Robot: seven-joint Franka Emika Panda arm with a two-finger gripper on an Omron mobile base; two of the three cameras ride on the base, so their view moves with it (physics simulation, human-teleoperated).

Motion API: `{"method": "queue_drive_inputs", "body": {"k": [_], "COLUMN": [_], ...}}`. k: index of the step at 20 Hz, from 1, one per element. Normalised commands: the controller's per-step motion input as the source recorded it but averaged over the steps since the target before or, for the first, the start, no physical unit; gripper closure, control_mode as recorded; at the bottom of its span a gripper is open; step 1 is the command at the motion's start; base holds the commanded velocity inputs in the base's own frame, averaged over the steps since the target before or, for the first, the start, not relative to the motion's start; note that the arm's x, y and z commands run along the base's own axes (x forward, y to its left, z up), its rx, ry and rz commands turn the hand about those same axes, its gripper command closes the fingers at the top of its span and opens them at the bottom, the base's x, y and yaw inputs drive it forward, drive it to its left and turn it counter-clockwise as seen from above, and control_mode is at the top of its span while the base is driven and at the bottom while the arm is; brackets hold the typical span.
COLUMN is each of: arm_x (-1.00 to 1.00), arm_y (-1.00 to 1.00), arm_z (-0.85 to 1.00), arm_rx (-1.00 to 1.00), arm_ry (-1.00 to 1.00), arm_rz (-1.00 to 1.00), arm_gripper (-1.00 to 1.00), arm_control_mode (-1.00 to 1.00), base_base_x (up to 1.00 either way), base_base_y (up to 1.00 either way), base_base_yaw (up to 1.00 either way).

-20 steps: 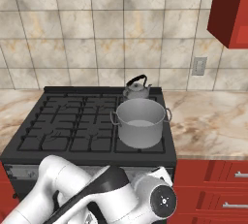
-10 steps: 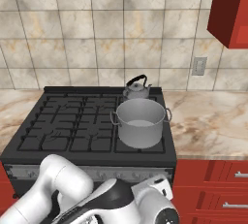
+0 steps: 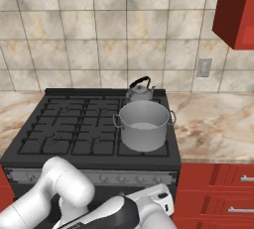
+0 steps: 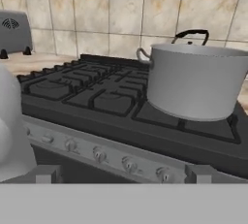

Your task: Pick the kettle from the cabinet and place it on a stove burner. Then pick the pot from the counter and place it on another stove burner. Finally, turn both burners on.

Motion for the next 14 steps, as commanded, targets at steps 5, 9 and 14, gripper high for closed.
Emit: {"method": "queue_drive_inputs", "body": {"k": [5,9,14], "arm_x": [0.0,0.0,0.04], "arm_y": [0.13,0.0,0.03], "arm_z": [-0.03,-0.04,-0.11], "arm_rx": [0.06,0.03,0.05], "arm_ry": [-0.04,-0.01,-0.01], "arm_rz": [0.0,0.0,0.0], "arm_gripper": [-1.0,-1.0,-1.0], "arm_control_mode": [-1.0,-1.0,-1.0], "base_base_x": [0.0,0.0,0.0], "base_base_y": [0.0,0.0,0.0], "base_base_yaw": [0.0,0.0,0.0]}}
